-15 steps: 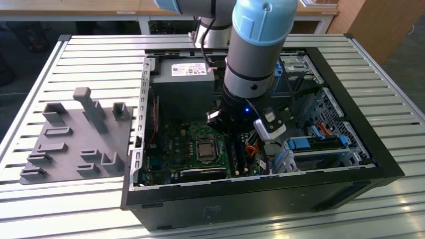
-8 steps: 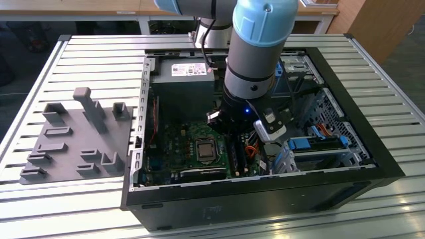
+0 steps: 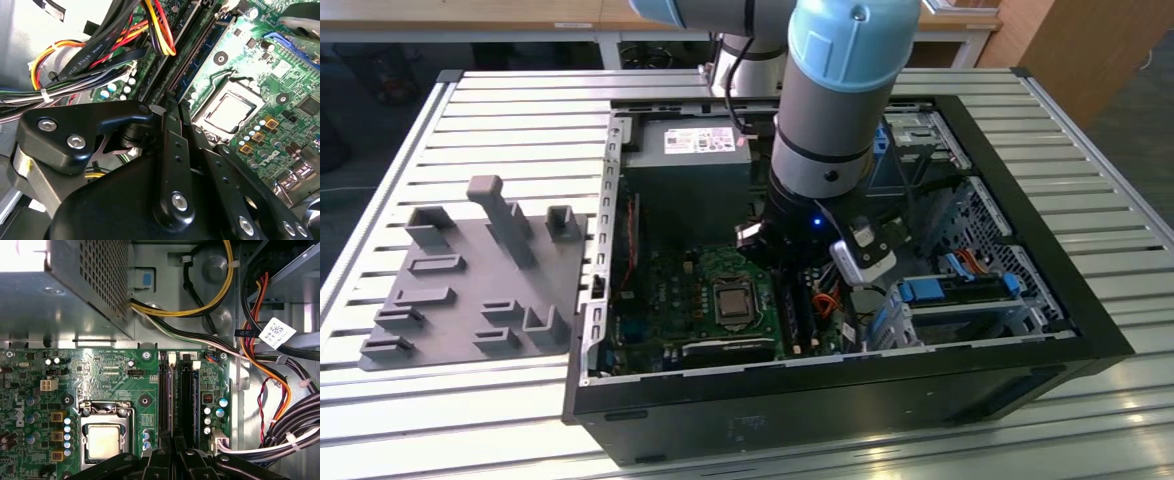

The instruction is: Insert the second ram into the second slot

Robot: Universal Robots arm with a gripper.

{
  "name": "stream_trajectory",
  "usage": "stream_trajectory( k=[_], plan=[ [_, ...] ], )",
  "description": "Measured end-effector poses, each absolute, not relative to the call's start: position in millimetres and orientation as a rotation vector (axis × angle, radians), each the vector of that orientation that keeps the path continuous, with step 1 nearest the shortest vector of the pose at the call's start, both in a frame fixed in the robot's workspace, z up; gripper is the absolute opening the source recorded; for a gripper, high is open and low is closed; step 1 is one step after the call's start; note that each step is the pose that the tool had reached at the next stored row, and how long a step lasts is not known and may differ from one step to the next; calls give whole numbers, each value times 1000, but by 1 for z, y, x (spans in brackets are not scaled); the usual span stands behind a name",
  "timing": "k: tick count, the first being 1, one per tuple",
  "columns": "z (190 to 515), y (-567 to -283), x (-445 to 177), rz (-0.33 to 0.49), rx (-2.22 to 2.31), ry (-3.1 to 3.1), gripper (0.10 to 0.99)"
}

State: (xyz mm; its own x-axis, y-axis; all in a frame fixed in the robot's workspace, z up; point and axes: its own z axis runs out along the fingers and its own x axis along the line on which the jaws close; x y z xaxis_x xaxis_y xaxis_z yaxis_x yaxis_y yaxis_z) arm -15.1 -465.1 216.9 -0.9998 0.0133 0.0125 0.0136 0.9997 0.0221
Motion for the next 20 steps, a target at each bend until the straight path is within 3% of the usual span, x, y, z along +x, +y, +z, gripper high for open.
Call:
stream_trajectory(
  k=[20],
  plan=[
    [222,-465,-15,-17,-54,-3129,137]
  ],
)
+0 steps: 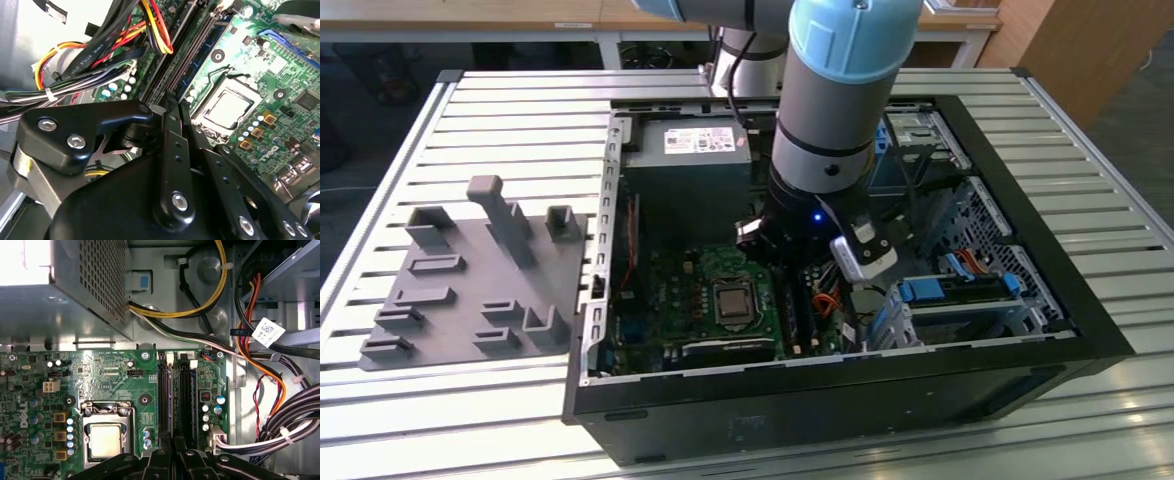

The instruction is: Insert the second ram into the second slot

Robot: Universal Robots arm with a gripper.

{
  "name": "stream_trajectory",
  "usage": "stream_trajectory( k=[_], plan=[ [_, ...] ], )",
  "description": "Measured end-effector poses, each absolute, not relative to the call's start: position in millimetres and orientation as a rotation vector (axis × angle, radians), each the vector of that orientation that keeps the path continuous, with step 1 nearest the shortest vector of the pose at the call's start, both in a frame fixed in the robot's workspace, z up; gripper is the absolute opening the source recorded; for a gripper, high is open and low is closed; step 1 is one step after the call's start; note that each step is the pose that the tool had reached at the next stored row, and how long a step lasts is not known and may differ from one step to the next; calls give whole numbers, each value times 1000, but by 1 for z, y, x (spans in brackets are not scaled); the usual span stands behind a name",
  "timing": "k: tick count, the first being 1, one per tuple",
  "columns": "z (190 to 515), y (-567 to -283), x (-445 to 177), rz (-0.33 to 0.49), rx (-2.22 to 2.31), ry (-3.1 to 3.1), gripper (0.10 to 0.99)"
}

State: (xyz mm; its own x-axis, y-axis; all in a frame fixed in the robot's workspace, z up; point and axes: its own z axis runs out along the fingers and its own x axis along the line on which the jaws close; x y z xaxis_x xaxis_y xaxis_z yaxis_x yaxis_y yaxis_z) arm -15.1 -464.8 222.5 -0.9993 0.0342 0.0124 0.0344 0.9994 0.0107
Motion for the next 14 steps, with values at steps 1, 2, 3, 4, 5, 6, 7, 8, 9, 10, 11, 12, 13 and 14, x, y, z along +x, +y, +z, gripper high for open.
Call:
stream_trajectory(
  k=[1,2,3,4,5,6,7,8,9,10,11,12,13,14],
  plan=[
    [223,-465,-15,-4,-54,-3129,137],
    [223,-465,-15,2,-54,-3129,137],
    [223,-465,-15,5,-54,-3128,137],
    [223,-464,-15,7,-54,-3128,137],
    [223,-464,-15,7,-54,-3128,137],
    [224,-464,-15,7,-54,-3128,137],
    [225,-464,-15,7,-54,-3128,137],
    [227,-464,-15,6,-54,-3128,137],
    [229,-464,-15,6,-54,-3128,137],
    [230,-464,-15,6,-54,-3128,137],
    [231,-463,-15,6,-54,-3128,137],
    [231,-463,-14,6,-54,-3128,137],
    [230,-463,-13,6,-54,-3127,137],
    [229,-464,-13,6,-53,-3124,137]
  ],
)
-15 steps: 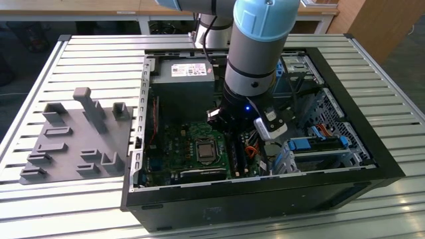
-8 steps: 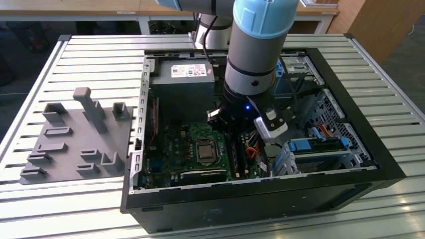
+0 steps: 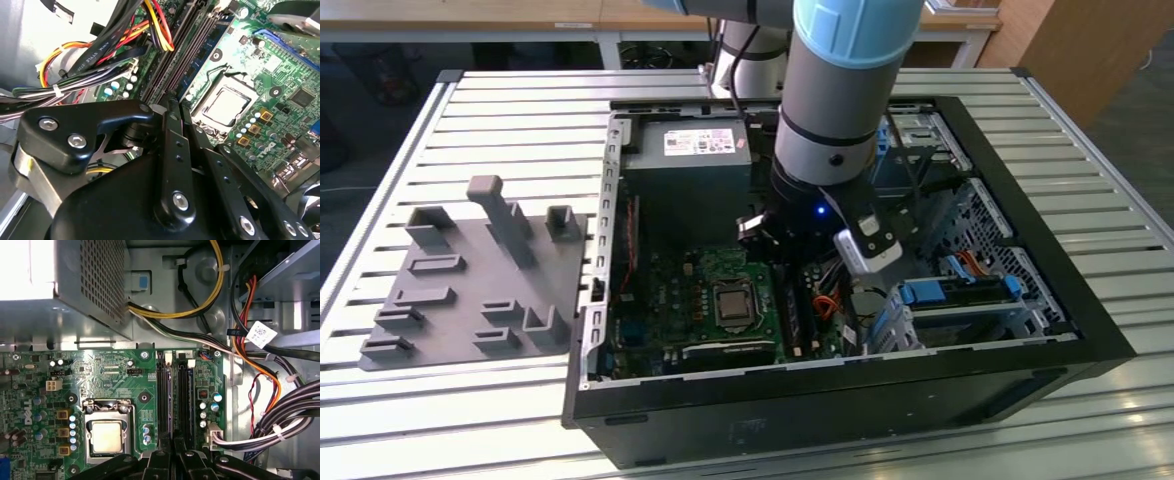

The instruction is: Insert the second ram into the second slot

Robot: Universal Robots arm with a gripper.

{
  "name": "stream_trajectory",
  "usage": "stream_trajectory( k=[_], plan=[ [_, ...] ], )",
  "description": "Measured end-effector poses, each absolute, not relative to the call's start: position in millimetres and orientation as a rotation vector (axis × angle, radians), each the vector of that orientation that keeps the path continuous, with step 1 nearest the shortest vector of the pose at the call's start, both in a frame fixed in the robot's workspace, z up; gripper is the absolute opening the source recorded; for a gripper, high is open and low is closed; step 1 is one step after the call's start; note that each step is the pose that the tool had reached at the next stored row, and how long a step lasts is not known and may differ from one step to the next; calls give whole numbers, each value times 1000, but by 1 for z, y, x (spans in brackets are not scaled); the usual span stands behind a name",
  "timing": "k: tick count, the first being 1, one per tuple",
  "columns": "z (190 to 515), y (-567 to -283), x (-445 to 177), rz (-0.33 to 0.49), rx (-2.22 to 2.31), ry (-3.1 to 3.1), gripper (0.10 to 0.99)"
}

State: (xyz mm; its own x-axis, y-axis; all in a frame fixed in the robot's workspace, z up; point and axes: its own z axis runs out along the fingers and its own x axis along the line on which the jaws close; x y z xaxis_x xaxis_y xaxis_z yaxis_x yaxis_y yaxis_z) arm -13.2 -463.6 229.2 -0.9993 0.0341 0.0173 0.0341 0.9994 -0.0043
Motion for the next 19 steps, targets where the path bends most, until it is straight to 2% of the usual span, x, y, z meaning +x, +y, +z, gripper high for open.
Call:
stream_trajectory(
  k=[19],
  plan=[
    [223,-464,-10,15,-21,-3114,137]
  ],
)
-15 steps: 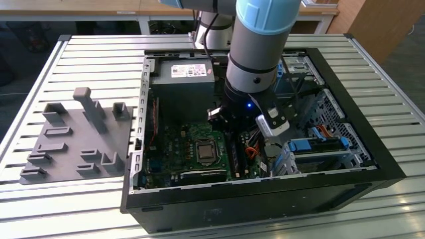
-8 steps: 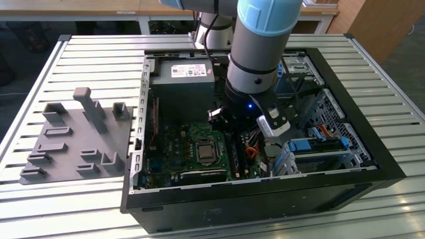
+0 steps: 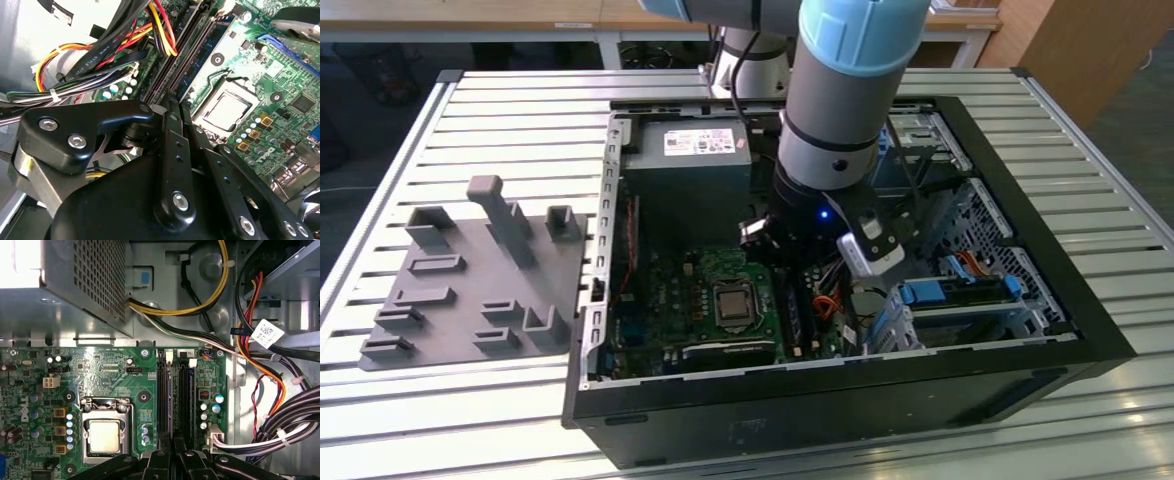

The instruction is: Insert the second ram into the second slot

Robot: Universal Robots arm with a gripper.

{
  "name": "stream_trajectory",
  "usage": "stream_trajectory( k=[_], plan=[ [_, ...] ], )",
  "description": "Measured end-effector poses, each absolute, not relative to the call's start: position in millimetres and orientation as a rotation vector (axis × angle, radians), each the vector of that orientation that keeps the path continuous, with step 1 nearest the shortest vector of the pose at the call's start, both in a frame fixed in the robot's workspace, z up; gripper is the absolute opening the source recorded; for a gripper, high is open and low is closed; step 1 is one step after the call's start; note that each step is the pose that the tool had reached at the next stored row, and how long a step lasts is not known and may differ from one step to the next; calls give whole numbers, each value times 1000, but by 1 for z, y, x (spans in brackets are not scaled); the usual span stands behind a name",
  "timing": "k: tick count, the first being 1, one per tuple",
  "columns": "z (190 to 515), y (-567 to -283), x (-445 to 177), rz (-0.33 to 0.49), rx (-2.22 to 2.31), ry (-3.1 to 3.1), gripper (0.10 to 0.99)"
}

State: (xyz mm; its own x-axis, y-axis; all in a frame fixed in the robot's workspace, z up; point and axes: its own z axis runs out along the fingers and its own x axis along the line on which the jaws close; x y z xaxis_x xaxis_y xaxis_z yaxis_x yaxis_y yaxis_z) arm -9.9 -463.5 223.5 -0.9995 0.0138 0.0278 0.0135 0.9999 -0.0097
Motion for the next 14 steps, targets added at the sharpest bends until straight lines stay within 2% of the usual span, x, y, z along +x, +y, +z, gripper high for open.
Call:
stream_trajectory(
  k=[14],
  plan=[
    [219,-463,-10,15,-21,-3113,137]
  ],
)
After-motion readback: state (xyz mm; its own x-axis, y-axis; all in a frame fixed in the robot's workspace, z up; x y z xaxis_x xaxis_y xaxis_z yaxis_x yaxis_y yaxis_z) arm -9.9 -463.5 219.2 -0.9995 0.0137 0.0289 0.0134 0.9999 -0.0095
